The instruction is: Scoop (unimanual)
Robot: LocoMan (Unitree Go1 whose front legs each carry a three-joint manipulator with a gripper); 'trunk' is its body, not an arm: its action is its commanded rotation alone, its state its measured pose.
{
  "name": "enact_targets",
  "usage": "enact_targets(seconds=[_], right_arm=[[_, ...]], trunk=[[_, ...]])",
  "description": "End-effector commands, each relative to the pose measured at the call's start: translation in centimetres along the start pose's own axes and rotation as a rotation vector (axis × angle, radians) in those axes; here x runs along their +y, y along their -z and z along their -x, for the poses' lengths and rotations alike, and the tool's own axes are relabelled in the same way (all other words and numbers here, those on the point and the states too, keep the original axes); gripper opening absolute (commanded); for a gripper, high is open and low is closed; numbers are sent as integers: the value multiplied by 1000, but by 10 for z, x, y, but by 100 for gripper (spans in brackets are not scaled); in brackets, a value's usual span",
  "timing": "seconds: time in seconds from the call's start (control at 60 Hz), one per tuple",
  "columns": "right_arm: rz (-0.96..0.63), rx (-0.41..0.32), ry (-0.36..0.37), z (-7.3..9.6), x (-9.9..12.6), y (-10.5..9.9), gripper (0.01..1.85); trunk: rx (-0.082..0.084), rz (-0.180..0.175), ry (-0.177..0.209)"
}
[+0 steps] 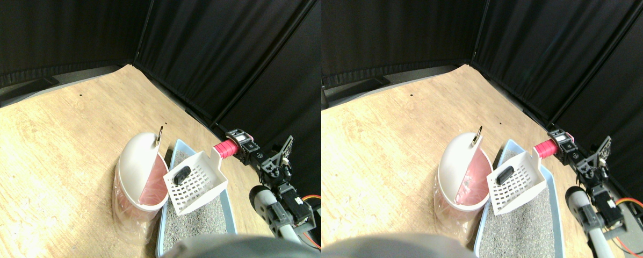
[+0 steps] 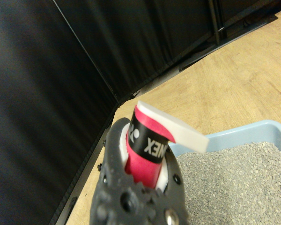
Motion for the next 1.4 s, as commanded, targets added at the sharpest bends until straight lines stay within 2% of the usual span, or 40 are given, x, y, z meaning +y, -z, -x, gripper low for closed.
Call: enact_targets(seconds=[0.017,0.183,0.283,0.4,0.55,0.567,0.583,0.6,0.617,0.633,0.683,0.7,0.717,0.85,0.933,1.1,1.25,1.4], right_arm=[[20,-30,42,2,3,-18,6],[39,34,82,5,7,-29,6],[48,34,80,2,7,-29,6],[67,62,115,-2,8,-35,6],[100,66,113,-4,11,-36,6],[109,56,95,-4,11,-34,6],[112,52,90,-4,12,-34,11],[125,45,78,-5,12,-32,25],[125,45,78,-5,12,-32,25],[158,37,61,-5,12,-31,34],[189,22,37,-5,12,-30,30],[241,42,40,-5,13,-29,7],[259,40,31,-5,14,-29,6],[302,38,6,-5,18,-27,6],[305,36,4,-6,21,-26,6],[312,40,7,-6,23,-29,6],[327,34,12,-6,22,-36,6],[363,66,34,-7,23,-46,6]], trunk=[[1,106,-8],[-6,113,-11],[-12,117,-13],[-13,123,-16],[-12,126,-19],[-12,126,-19],[-12,126,-19],[-12,126,-19],[-10,129,-20],[-10,129,-20],[-10,129,-20],[-10,129,-20],[-7,132,-21],[-7,137,-24],[-3,139,-26],[-6,147,-30],[-11,155,-34],[-16,161,-35]])
